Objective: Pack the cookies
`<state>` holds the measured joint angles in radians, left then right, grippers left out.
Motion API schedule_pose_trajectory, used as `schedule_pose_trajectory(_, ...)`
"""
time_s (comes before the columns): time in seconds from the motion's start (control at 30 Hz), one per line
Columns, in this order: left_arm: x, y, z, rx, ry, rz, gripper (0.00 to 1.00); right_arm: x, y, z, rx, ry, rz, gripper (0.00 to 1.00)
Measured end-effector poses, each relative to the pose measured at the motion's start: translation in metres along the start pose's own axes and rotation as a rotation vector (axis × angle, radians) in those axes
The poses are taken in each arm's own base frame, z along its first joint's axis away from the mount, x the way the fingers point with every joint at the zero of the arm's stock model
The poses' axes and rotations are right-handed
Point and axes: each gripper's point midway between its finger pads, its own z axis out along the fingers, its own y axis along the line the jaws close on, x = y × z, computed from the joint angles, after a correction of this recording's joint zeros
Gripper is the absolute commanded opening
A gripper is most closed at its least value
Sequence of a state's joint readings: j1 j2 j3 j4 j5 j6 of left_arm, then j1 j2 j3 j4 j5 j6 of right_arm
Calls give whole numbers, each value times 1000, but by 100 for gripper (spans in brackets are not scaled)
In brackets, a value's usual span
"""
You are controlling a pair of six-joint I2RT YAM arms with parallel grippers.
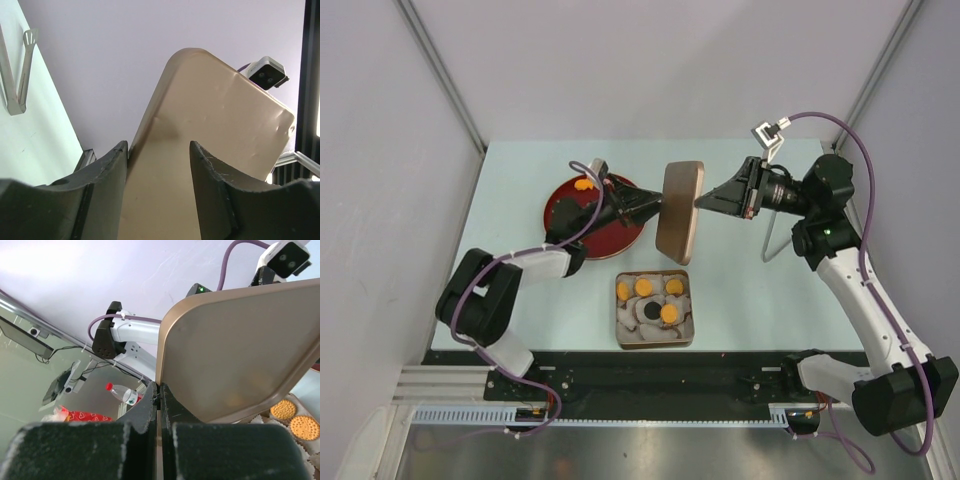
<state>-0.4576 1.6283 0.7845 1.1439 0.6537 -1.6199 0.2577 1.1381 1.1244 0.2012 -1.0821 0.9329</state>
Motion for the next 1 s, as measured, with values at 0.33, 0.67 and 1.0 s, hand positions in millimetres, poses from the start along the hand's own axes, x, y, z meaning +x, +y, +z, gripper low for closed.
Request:
schedule_pose_trajectory(0.33,-10,-10,-11,-8,-58,17,52,-4,-8,-4,32,-4,19,0)
schedule_pose_trajectory(0.67,-19,-17,-15,-4,-96,30,39,-6,-10,-5,36,-4,19,0)
schedule_pose_trajectory(1.0,-22,-15,-15,-11,-110,30,0,-3,-10,-6,32,9,19,0)
